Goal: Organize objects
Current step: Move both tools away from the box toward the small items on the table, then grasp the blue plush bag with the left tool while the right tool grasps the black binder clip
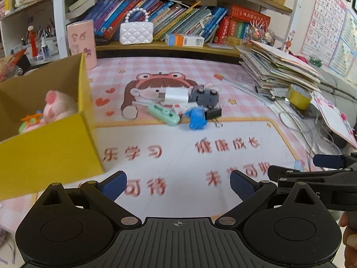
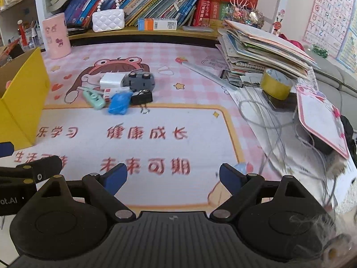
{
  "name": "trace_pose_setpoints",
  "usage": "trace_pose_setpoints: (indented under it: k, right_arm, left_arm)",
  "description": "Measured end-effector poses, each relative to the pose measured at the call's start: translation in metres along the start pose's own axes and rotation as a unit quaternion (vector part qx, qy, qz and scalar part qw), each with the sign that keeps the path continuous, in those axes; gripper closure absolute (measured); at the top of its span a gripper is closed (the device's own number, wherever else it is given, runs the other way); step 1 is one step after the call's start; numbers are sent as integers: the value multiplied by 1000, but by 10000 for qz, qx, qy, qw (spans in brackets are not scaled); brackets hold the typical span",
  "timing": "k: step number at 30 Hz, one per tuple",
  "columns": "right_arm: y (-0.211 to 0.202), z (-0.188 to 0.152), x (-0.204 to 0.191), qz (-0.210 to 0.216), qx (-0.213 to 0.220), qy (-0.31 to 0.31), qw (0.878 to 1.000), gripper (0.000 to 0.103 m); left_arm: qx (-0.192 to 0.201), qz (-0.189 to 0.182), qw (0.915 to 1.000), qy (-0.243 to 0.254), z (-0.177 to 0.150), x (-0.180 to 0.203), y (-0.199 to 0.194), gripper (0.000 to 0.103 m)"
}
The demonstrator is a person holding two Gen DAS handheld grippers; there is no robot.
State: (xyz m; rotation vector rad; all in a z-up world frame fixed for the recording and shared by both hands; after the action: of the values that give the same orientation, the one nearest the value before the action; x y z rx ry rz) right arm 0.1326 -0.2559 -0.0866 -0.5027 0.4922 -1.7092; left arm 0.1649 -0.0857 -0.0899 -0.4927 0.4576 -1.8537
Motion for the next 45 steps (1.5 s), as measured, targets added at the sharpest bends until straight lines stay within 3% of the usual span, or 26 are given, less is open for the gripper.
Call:
trace_pose_setpoints:
  k: [11, 20, 30, 34, 36, 41, 45]
  right_arm:
    - [56, 30, 4, 884, 217, -121, 9958, 34]
    - [109, 49, -10, 1339, 404, -273, 9898, 39]
    - [168, 51, -37, 1574, 247, -590, 9855, 42]
    - [183, 50, -42, 1619, 104, -608, 9849, 51]
    - [185, 52, -41, 1680, 146, -589, 9839, 64]
    - [178, 65, -25, 1699, 291, -319, 9845, 65]
    - [171, 71, -2, 1512, 282, -96, 9881, 65]
  left_arm:
    - [125, 482, 9988, 7, 31, 11, 39, 5]
    - [213, 1040, 9943, 14, 48, 0, 50, 5]
    - [61, 1536, 9881, 9, 51, -16, 50, 5]
    - [15, 1577, 9875, 45, 51, -16, 52, 5]
    - [-1, 1568, 9876, 55, 52, -14, 55, 5]
    - [-17, 1389, 9903, 89, 55, -3, 70, 6]
    - [-116, 1061, 9942, 150, 55, 14, 91, 15]
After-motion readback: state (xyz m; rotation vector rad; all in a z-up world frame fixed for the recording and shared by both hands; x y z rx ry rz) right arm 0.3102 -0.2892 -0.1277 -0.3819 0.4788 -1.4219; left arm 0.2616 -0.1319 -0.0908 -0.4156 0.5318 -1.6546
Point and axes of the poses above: each gripper's, at about its wrist camera, not at the fingertips, and y roughly the way its jaws point, x to its right, z to its top, the point moved 8 cm from there along y, roughly the way its jaws point, and after that the axes turned 14 degrees about x, right-handed, at the moved point
